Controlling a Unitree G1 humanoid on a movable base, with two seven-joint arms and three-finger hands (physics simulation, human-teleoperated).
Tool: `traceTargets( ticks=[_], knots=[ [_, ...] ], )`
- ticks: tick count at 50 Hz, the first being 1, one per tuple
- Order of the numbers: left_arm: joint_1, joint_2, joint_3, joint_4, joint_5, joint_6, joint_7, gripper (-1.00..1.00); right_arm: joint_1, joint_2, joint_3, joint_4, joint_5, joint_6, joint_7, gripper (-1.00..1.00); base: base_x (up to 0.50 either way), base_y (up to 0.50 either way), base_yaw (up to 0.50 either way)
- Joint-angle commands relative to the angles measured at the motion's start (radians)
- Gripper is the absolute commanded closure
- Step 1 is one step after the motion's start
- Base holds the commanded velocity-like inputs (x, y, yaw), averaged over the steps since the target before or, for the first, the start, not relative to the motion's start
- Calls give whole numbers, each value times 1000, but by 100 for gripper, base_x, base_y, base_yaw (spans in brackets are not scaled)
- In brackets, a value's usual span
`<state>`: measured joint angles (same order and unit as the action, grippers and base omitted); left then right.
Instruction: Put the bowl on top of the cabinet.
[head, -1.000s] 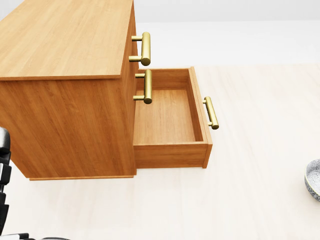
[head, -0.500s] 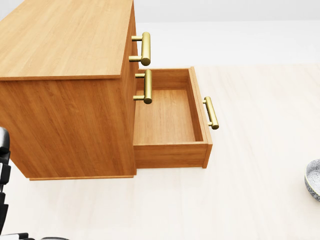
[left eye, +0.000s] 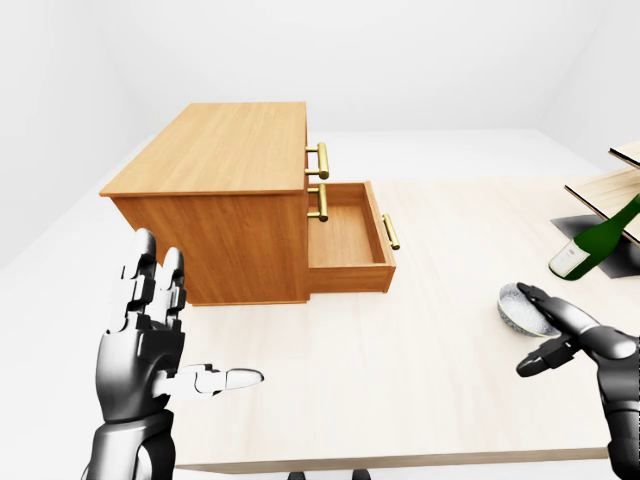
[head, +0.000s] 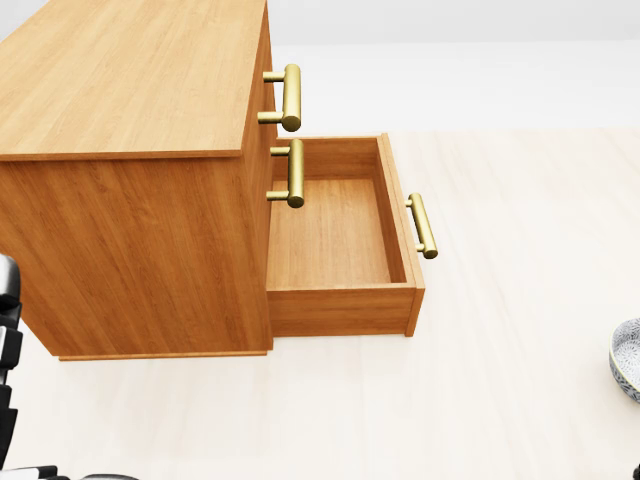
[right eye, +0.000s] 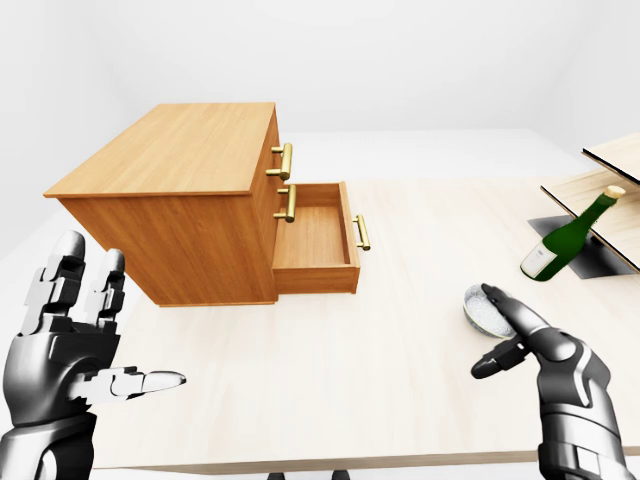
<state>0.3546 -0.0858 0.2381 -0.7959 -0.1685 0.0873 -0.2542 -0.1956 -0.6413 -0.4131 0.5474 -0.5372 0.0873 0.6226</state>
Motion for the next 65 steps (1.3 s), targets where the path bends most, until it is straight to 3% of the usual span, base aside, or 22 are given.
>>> traceTargets(
  ticks=[1,23,24,25,26,27,56,65],
  knots=[
    [-2,0,0,-1,0,0,1,-100,-18,1,25,72,28,0,-41,-100,0,0,0],
    [5,1,-7,3,5,0,4,-100,-19,-5,64,207,80,0,-103,-100,0,0,0],
    [6,0,-8,6,6,0,3,-100,-21,-5,66,213,81,0,-106,-91,0,0,0],
    [5,0,-8,7,6,0,3,-100,-20,-6,67,213,83,0,-104,-54,0,0,0],
    [6,0,-9,7,7,0,2,-100,-18,-5,69,209,84,0,-102,31,0,0,0],
    [7,-1,-11,8,8,0,2,-100,-13,-3,69,200,84,0,-102,100,0,0,0],
    [9,1,-16,7,12,0,6,-100,31,25,44,99,64,0,-74,100,0,0,0],
    [10,1,-20,13,16,0,8,-100,41,23,27,-159,-26,0,50,100,0,0,0]
  ],
)
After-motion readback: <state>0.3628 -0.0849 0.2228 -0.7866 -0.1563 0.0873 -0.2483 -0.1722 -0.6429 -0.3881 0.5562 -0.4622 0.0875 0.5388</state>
